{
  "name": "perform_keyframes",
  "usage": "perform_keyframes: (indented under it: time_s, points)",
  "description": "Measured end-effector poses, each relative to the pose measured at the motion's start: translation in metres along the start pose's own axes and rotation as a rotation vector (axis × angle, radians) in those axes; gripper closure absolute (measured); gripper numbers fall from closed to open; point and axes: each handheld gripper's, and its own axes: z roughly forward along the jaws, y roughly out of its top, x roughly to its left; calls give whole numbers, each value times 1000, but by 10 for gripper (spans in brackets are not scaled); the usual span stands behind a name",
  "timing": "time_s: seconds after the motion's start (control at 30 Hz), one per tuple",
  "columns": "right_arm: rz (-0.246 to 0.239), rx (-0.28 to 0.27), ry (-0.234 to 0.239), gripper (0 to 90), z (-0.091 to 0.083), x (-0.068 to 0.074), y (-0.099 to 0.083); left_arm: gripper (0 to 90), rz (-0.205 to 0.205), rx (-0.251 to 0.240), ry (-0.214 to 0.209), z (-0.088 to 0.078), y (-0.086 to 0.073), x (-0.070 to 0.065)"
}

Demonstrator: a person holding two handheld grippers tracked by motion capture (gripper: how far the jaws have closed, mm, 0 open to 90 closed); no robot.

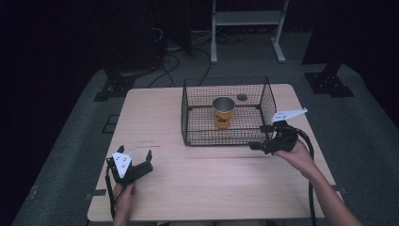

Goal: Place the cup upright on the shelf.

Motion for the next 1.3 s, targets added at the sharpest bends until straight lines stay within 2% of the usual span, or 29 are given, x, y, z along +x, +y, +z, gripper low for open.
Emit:
perform_keyframes:
  time_s: [0.77, 1.0, 1.3]
  points:
    - [43, -23, 0, 25, -7, -2, -31, 8, -2, 0, 1, 0, 0, 0]
    - [47, -26, 2, 25, -13, 2, -47, 8, -1, 1, 3, 0, 0, 0]
    - [47, -25, -5, 25, -16, 4, -57, 8, -1, 3, 4, 0, 0, 0]
